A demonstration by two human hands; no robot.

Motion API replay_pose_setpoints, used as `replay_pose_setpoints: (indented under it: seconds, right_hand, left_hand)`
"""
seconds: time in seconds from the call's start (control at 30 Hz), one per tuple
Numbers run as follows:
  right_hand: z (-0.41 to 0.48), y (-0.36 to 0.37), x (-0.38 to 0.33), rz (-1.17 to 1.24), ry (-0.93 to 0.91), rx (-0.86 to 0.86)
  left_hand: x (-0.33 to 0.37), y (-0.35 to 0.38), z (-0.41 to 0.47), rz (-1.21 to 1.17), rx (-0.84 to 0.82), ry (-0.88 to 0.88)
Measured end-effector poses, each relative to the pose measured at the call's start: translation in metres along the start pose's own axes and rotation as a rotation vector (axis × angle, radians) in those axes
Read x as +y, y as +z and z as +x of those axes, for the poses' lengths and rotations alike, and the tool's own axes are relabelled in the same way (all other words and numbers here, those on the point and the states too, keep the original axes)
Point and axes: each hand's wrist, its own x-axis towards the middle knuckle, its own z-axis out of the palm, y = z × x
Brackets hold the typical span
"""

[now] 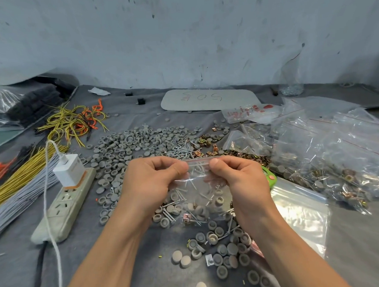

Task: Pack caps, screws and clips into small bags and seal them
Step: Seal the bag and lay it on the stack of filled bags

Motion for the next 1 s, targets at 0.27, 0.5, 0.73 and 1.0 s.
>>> replay_pose_setpoints:
  seconds: [0.27,0.5,0.73,1.0]
  right_hand:
    - [0.002,0.001,0.007,-0.052,0.003,0.027]
    - [-0.003,-0.013,0.01,-0.556,0.089,-0.348]
    - [-0.002,-0.012,0.008,-0.224,0.113,-0.063]
    - [-0.005,-0.029,-0.003,-0.017,0.282,-0.129]
  left_hand:
    - [-0.003,-0.003,0.001,0.048,0.015,-0.035]
    - [-0.005,0.0,0.005,-0.057,-0.021,0.026]
    - [-0.006,-0.003,-0.002,0.251,-0.451,-0.124]
    - [-0.003,0.023,0.001,0.086,-0.285,-0.125]
